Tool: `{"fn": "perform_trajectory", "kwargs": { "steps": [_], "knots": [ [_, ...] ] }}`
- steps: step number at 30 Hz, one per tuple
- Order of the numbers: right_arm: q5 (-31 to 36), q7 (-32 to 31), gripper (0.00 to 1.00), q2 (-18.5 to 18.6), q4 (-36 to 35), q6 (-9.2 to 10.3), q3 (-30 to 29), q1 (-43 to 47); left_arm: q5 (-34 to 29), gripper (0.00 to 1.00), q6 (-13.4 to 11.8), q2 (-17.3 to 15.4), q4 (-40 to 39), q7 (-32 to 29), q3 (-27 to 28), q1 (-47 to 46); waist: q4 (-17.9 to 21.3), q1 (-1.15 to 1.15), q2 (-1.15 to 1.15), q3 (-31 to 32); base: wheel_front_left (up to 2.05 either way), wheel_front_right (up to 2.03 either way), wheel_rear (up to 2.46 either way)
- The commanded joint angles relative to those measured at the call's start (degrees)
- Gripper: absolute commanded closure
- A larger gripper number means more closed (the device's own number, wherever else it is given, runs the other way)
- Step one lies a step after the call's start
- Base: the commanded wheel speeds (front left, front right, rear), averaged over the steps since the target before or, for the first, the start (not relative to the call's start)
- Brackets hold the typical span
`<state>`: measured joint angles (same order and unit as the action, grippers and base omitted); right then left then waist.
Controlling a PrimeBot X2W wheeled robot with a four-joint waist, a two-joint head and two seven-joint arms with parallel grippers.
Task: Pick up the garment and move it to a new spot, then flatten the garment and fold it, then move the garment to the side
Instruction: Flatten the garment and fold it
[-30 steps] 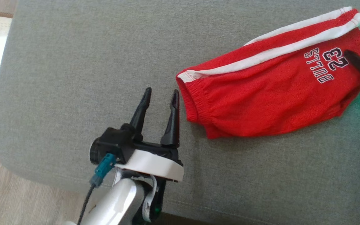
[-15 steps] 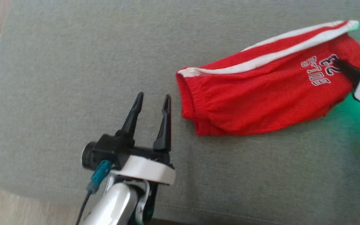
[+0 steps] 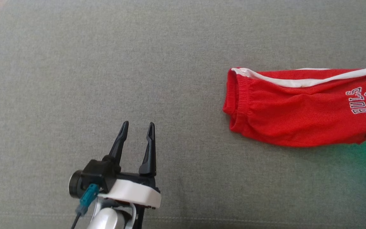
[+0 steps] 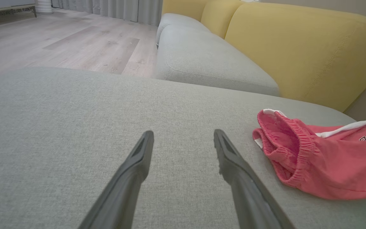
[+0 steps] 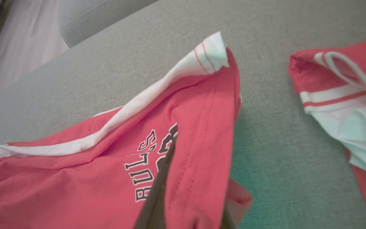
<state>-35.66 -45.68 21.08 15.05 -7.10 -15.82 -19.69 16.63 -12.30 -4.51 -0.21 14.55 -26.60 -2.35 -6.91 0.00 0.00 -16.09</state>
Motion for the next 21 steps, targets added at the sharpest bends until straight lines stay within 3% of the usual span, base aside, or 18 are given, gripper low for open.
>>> {"fn": "perform_trajectory", "kwargs": {
  "steps": [1, 5, 12, 21],
  "knots": [
    [0.37, 0.94, 1.0, 2.1, -2.97, -0.39, 0.26, -0.3, -0.71, 0.0, 0.56, 0.49, -1.42, 0.44, 2.3, 0.09, 0.32, 0.0, 0.0, 0.82, 0.0, 0.0, 0.0],
    [-0.29, 1.6, 1.0, 1.87, -6.64, -0.39, 2.22, 0.24, -1.09, 0.0, 1.5, 0.99, -0.6, 0.44, 2.75, 1.38, 0.1, 0.0, 0.0, 2.13, 0.0, 0.0, 0.0],
    [-1.24, -0.72, 1.0, -2.16, -15.73, -0.39, 11.89, 1.55, -1.6, 0.0, 2.26, 1.48, -0.11, 0.44, 3.12, 2.4, -1.61, 0.0, 0.0, 3.4, 0.0, 0.0, 0.0],
    [1.45, -0.13, 1.0, -9.07, -16.47, -0.39, 22.83, 4.74, -0.88, 0.0, 2.13, 1.61, 0.36, 0.44, 2.14, 2.26, -5.18, 0.0, 0.0, 4.17, 0.0, 0.0, 0.0]
  ]
}}
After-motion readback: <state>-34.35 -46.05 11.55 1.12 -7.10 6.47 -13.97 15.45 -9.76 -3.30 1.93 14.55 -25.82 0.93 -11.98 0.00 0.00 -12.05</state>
